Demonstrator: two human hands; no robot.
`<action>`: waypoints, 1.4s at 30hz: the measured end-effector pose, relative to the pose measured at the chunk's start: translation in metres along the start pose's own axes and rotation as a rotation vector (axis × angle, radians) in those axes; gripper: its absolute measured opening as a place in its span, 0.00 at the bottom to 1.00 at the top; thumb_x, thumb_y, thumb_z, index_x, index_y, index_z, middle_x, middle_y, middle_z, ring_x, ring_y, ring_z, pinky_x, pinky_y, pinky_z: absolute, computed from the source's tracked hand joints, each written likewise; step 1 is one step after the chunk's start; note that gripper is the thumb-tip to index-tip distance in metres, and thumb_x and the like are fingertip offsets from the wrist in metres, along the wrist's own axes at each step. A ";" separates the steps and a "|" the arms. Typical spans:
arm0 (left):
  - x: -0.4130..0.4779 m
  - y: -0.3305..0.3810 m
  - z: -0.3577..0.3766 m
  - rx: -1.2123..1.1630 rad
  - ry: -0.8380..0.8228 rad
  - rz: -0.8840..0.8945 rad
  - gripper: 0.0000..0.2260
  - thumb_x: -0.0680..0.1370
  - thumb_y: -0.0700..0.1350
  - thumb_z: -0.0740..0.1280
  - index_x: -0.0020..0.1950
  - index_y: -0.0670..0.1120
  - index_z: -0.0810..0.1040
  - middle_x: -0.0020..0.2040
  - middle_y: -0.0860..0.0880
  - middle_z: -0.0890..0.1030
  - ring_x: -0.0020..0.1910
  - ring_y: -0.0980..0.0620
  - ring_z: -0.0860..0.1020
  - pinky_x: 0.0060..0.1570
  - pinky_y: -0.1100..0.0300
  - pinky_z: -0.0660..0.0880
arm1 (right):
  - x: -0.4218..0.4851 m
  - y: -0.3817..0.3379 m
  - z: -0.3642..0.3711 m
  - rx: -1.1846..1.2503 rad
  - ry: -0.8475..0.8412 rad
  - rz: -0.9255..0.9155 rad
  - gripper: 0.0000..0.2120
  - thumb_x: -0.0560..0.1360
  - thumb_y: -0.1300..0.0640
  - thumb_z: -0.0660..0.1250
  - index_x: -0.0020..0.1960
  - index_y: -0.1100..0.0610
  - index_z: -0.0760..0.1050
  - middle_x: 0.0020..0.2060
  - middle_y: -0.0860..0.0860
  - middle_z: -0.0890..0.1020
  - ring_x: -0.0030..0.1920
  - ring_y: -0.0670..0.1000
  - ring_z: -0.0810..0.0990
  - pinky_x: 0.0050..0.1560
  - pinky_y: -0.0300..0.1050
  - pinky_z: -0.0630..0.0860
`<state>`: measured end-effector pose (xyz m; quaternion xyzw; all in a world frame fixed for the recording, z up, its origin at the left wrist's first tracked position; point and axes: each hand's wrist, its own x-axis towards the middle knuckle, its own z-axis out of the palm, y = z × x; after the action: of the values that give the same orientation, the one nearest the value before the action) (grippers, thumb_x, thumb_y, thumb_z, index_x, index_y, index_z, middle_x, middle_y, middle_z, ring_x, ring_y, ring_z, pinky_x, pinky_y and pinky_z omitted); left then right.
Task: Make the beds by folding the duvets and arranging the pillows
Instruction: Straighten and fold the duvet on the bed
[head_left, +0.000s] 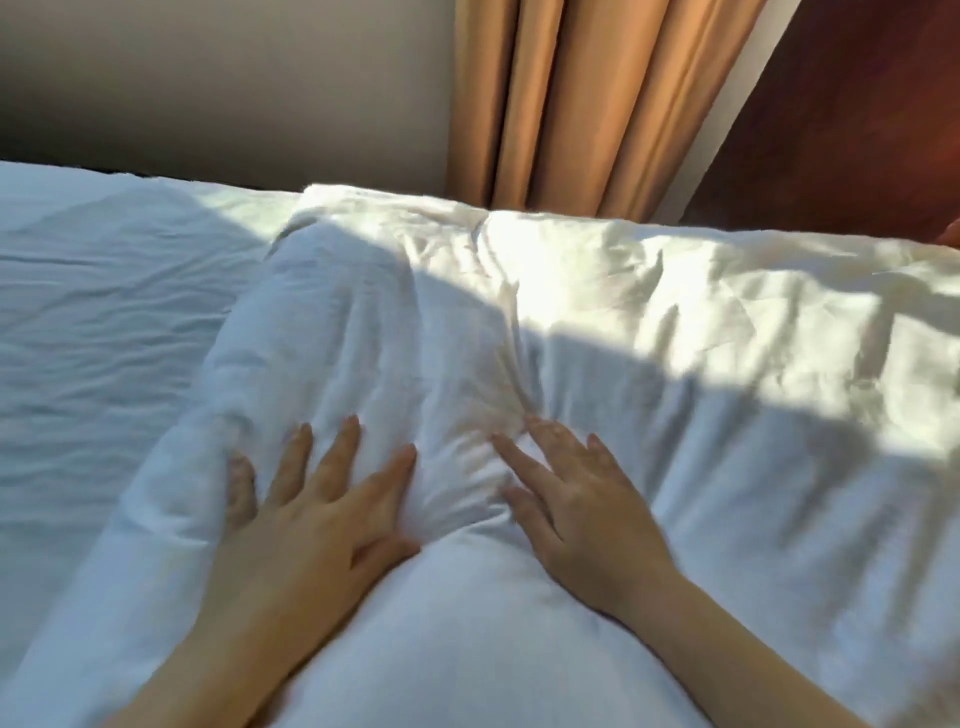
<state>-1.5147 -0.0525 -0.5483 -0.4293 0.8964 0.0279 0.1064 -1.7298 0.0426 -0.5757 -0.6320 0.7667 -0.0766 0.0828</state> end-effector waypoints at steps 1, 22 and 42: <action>-0.003 0.001 0.010 -0.004 -0.021 -0.037 0.29 0.68 0.69 0.49 0.67 0.64 0.68 0.69 0.47 0.72 0.65 0.37 0.73 0.54 0.30 0.68 | 0.003 -0.002 0.007 -0.035 -0.024 0.048 0.23 0.78 0.43 0.48 0.68 0.46 0.70 0.65 0.54 0.76 0.66 0.53 0.74 0.66 0.52 0.67; -0.219 0.109 0.084 -0.149 0.045 -0.102 0.24 0.70 0.54 0.57 0.63 0.53 0.78 0.67 0.40 0.74 0.67 0.41 0.65 0.71 0.42 0.45 | -0.189 -0.123 0.048 -0.079 -0.085 0.290 0.23 0.70 0.51 0.54 0.59 0.53 0.78 0.59 0.57 0.79 0.59 0.55 0.79 0.60 0.55 0.71; -0.445 -0.043 0.046 -1.484 -0.312 -1.064 0.53 0.56 0.57 0.81 0.74 0.44 0.60 0.66 0.42 0.73 0.62 0.41 0.74 0.63 0.45 0.71 | -0.386 -0.239 -0.037 0.497 -0.482 0.607 0.27 0.80 0.48 0.54 0.76 0.58 0.56 0.75 0.54 0.59 0.75 0.52 0.57 0.72 0.48 0.55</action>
<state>-1.2029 0.2663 -0.4960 -0.7339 0.3091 0.5998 -0.0775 -1.4373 0.3766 -0.4752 -0.3394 0.8346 -0.0813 0.4263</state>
